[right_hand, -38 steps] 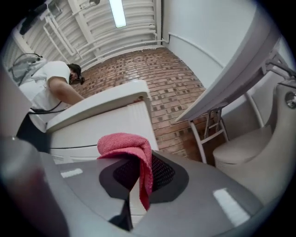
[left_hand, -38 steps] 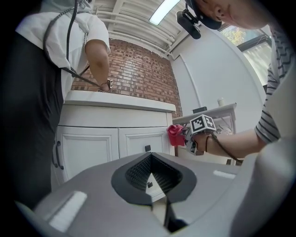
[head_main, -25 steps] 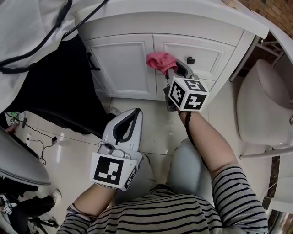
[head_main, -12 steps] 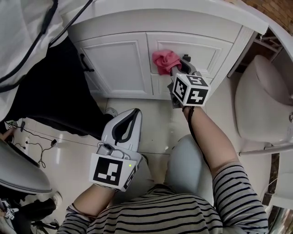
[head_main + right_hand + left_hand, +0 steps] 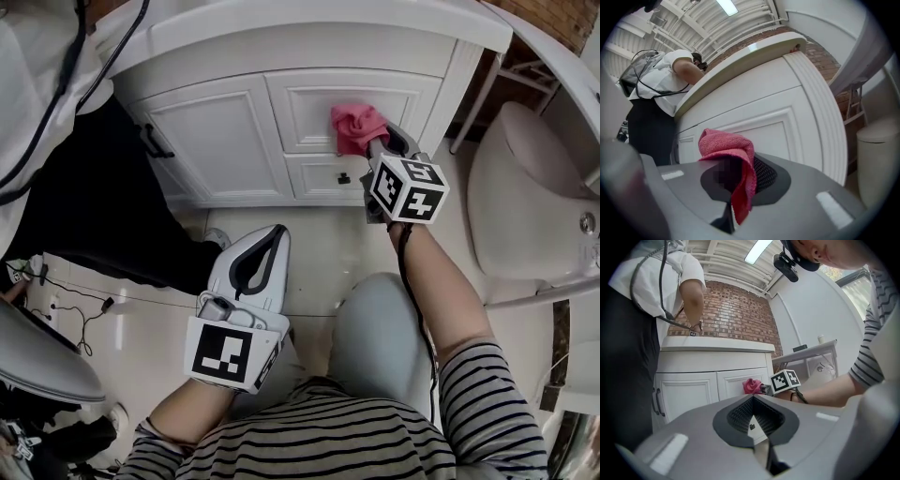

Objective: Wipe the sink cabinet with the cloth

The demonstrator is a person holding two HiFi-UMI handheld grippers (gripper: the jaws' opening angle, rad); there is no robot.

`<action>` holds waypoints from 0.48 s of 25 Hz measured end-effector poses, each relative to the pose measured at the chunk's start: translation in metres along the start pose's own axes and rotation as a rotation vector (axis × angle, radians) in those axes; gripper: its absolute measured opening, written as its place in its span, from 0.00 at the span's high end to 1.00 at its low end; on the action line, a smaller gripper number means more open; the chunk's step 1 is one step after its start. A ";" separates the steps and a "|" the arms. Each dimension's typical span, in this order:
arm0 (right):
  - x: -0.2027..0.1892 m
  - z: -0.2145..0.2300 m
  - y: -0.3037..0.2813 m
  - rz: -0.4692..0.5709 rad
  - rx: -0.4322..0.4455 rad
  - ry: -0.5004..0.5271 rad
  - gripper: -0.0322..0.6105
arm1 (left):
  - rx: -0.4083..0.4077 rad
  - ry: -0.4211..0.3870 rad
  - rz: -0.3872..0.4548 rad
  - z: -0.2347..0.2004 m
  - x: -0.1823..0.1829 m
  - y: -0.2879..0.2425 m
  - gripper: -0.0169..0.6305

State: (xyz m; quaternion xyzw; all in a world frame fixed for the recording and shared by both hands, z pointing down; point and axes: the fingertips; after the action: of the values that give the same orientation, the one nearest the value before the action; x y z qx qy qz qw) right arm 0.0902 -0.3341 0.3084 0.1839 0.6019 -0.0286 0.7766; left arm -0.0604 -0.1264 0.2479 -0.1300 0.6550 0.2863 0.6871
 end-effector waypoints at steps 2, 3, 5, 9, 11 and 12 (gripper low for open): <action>0.003 0.025 0.004 0.003 -0.058 -0.009 0.89 | -0.009 -0.006 -0.004 0.006 0.001 -0.004 0.97; 0.005 0.038 0.007 0.004 -0.088 -0.010 0.89 | -0.013 -0.008 -0.005 0.009 0.001 -0.006 0.97; 0.008 0.062 0.012 0.003 -0.120 0.004 0.89 | -0.017 -0.011 -0.004 0.013 0.002 -0.009 0.97; 0.013 0.083 0.026 0.000 -0.131 0.071 0.89 | -0.025 -0.014 -0.005 0.018 0.003 -0.014 0.97; 0.014 0.104 0.038 0.001 -0.194 0.063 0.89 | -0.030 -0.017 -0.003 0.021 0.004 -0.013 0.97; 0.015 0.117 0.045 0.000 -0.235 0.058 0.89 | -0.030 -0.018 -0.002 0.022 0.004 -0.013 0.97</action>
State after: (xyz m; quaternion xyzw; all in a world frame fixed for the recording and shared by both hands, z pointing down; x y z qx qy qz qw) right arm 0.2145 -0.3273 0.3297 0.0923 0.6233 0.0474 0.7751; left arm -0.0351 -0.1233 0.2441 -0.1386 0.6443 0.2966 0.6912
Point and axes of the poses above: the fingertips, and each gripper's own axes: y backward along the fingers, z to its right, x out of its top, and after that the axes turned 15 degrees about z, right-handed
